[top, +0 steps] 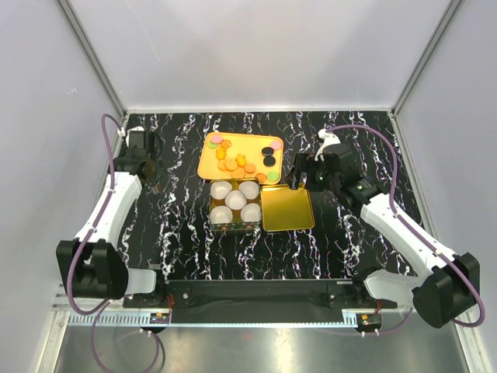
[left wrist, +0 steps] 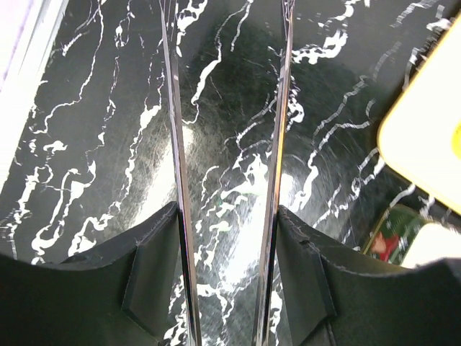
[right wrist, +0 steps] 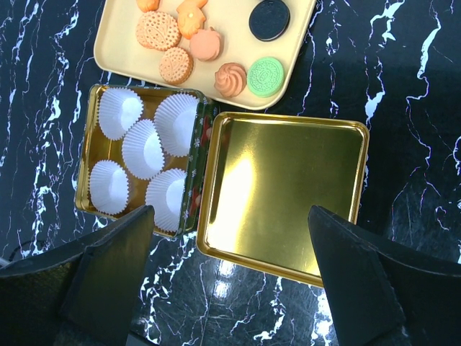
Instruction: Pack the cookies
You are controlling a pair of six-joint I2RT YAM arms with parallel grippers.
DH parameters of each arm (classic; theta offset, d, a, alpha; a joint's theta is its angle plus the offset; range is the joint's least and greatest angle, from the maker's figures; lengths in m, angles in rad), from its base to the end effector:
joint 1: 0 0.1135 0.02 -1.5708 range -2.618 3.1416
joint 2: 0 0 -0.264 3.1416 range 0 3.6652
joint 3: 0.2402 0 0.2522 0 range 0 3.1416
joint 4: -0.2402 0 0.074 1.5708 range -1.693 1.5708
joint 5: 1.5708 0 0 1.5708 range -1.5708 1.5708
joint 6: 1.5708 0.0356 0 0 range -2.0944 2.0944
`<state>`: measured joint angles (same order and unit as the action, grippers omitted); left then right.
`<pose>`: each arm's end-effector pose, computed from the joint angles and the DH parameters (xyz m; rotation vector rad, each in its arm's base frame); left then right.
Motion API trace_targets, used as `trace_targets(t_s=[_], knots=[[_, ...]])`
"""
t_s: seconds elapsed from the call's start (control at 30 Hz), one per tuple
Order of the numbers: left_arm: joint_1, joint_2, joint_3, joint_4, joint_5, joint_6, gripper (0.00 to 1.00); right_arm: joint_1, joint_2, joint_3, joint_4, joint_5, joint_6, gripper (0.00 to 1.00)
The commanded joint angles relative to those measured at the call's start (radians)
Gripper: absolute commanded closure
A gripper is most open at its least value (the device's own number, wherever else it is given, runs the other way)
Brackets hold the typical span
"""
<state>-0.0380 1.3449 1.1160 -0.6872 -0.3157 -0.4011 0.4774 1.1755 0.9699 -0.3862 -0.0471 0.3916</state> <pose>0.2789 0.0005 0.2881 -0.5682 2.3675 0.1979 0.2313 0.1216 0.3047 -0.1227 2.2107 0.5438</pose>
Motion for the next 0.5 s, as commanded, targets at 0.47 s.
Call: trace_targets(t_s=[0.47], knots=[[-0.241, 0.02, 0.223, -0.121, 0.113, 0.058, 0.47, -0.003, 0.026, 0.013, 0.024, 0.009, -0.008, 0.0]])
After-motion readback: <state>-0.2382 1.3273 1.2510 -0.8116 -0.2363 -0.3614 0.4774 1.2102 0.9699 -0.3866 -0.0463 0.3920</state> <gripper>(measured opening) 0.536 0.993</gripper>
